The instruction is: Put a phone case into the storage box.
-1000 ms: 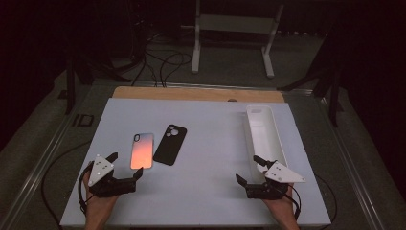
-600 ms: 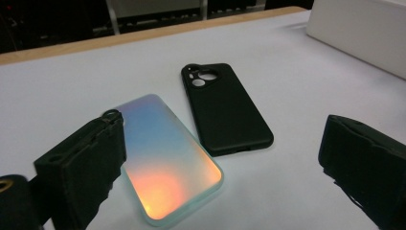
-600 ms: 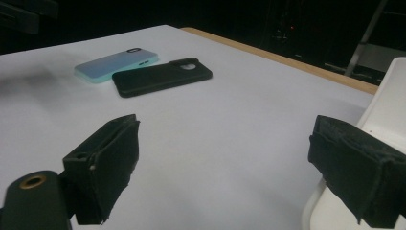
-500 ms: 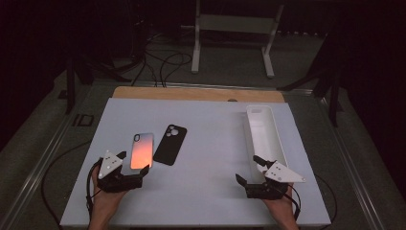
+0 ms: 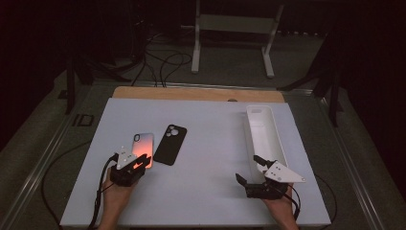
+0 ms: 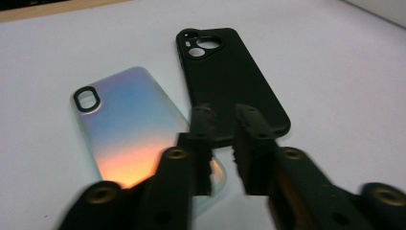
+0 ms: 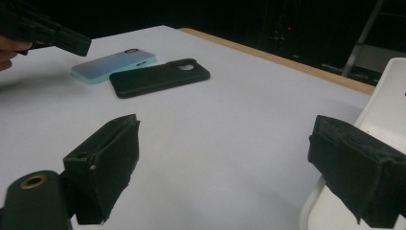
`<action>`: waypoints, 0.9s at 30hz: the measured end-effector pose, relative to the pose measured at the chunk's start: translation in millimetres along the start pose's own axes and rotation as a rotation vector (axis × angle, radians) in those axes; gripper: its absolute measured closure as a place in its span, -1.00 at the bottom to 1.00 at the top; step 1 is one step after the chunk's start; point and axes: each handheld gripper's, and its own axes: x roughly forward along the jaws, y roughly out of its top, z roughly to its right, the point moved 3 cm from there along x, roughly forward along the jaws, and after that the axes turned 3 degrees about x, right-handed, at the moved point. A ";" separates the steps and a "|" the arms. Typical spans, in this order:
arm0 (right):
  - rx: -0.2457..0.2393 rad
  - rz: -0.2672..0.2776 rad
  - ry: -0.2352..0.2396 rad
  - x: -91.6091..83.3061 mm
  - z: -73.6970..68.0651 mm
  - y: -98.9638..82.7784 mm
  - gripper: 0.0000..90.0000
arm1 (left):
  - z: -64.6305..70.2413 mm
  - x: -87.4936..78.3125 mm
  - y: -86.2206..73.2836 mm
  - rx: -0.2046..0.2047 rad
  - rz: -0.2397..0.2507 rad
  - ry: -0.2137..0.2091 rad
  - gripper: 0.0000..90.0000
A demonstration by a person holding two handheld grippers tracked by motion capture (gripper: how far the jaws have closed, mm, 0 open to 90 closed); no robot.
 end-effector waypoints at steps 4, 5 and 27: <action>-0.005 0.001 -0.001 0.1 -1.1 0.3 -0.77 | 0.7 4.7 -0.7 -0.002 -0.014 -0.004 0.99; -0.007 0.000 -0.003 0.0 -1.2 0.4 -0.77 | 1.8 7.7 -1.5 0.006 -0.025 -0.010 0.99; -0.012 0.003 -0.006 -1.2 -2.0 0.7 -0.77 | 11.0 35.2 -11.4 0.008 -0.172 0.026 1.00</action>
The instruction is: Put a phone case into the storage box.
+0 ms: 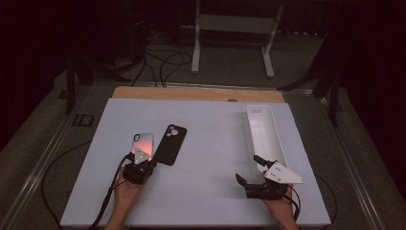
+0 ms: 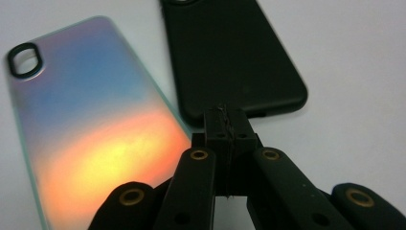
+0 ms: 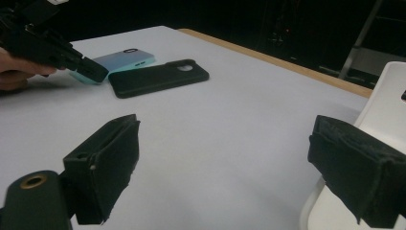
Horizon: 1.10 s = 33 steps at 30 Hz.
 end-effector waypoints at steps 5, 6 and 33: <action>-0.006 0.002 -0.001 -0.7 0.4 0.3 -0.77 | -9.6 -6.6 -3.7 -0.028 -0.034 0.068 1.00; -0.005 0.004 -0.001 -0.7 0.7 0.4 -0.77 | -12.4 -8.2 -5.2 -0.038 -0.040 0.084 1.00; 0.003 0.006 0.001 -1.1 2.4 0.3 -0.77 | -36.2 -75.6 -6.0 -0.051 0.347 0.011 0.79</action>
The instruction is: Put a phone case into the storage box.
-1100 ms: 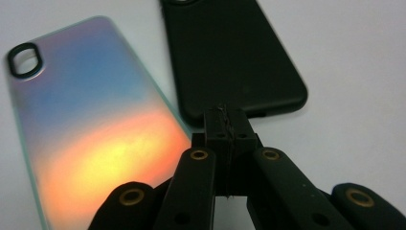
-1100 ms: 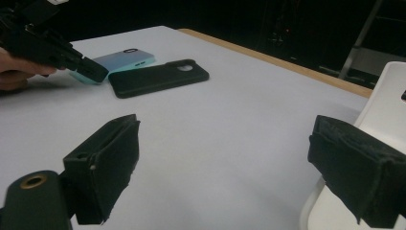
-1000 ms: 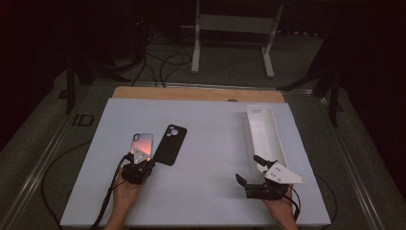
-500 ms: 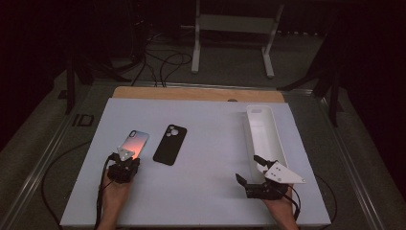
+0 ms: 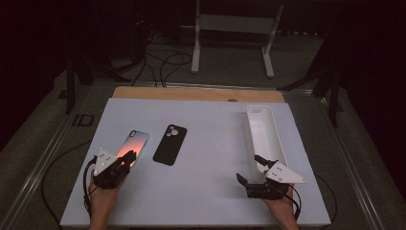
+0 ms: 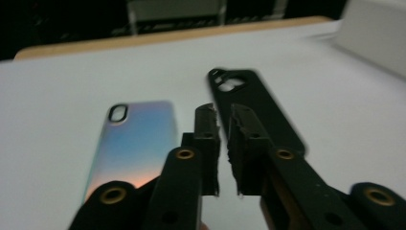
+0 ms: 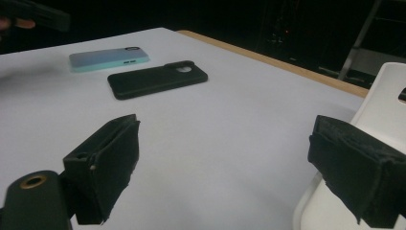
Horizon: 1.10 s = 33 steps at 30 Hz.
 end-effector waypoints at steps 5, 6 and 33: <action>-0.002 0.002 0.000 -0.4 -0.3 0.4 -0.77 | -0.9 -15.8 0.7 -0.003 0.051 -0.031 0.50; -0.002 0.002 0.000 -0.4 -0.3 0.4 -0.77 | -0.9 -15.8 0.7 -0.003 0.051 -0.031 0.45; 0.007 0.011 -0.003 -1.6 4.2 1.0 -0.77 | -3.3 -27.2 12.9 0.031 0.053 -0.014 -1.00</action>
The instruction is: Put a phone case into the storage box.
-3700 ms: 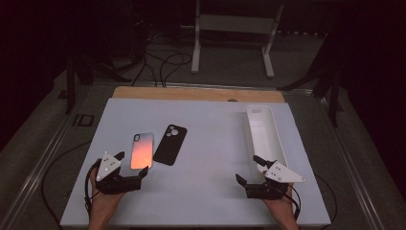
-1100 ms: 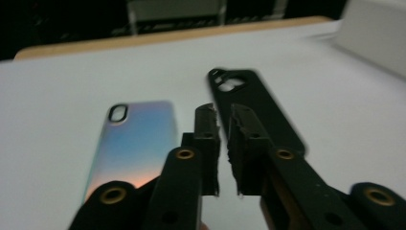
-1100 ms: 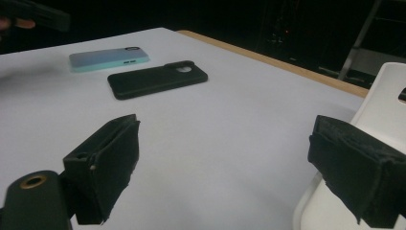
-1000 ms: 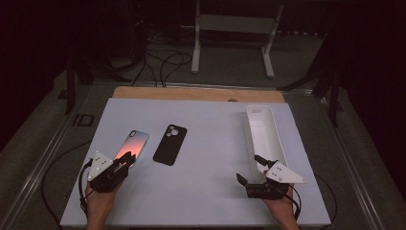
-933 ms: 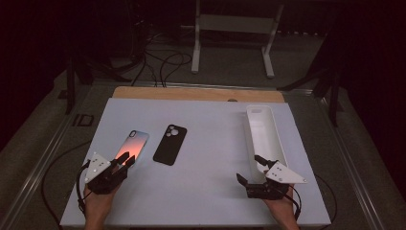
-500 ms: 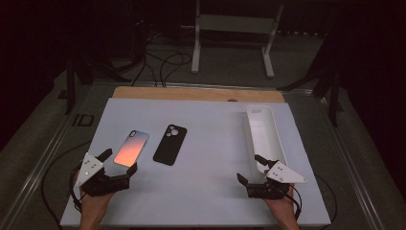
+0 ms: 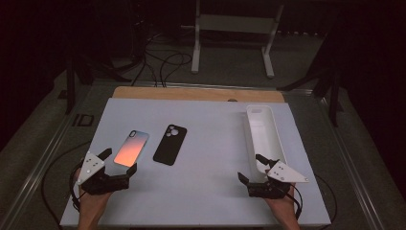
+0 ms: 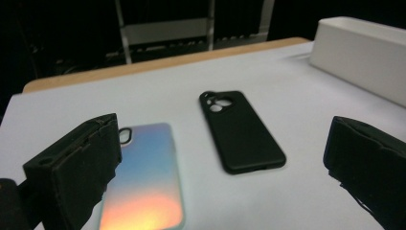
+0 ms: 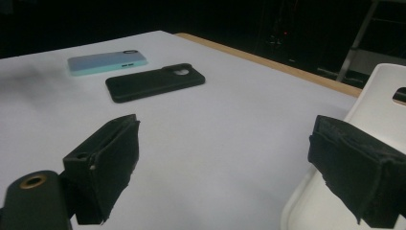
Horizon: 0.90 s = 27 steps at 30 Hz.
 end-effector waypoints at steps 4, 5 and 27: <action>0.005 0.002 -0.006 -0.2 1.7 0.4 -0.77 | -7.5 10.3 -1.7 -0.016 -0.074 0.010 -1.00; 0.010 0.003 -0.002 0.2 1.7 0.5 -0.77 | -10.2 14.5 -2.4 -0.022 -0.103 0.021 -1.00; 0.028 0.014 0.007 3.7 2.7 2.8 -0.77 | -49.4 97.2 -15.2 -0.016 -0.521 0.108 -0.99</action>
